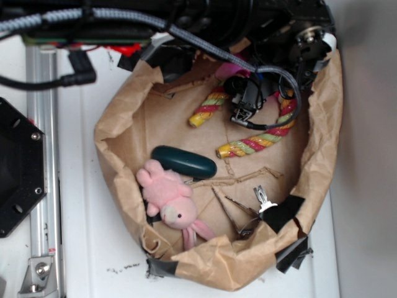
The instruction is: Grab the multicolored rope.
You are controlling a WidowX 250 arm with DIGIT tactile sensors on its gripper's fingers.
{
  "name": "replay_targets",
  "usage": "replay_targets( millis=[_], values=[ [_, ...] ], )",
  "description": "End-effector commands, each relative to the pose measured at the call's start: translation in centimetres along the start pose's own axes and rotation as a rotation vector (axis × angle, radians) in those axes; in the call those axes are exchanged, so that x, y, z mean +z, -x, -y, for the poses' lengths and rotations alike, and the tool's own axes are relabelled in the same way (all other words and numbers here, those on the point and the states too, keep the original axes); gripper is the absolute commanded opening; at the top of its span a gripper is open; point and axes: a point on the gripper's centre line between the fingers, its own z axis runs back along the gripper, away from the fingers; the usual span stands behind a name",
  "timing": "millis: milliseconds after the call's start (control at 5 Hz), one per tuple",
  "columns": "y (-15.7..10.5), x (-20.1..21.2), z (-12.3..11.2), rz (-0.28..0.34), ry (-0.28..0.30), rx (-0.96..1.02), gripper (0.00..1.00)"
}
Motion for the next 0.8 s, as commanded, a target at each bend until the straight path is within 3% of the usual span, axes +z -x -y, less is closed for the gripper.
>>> replay_targets(
  millis=[0, 200, 600],
  values=[
    [-0.4, 5.2, 2.3, 0.093, -0.073, -0.097, 0.00],
    [-0.5, 10.0, 4.4, 0.136, -0.056, -0.017, 0.00],
    [-0.3, 15.7, 6.7, 0.058, -0.120, 0.301, 0.00]
  ],
)
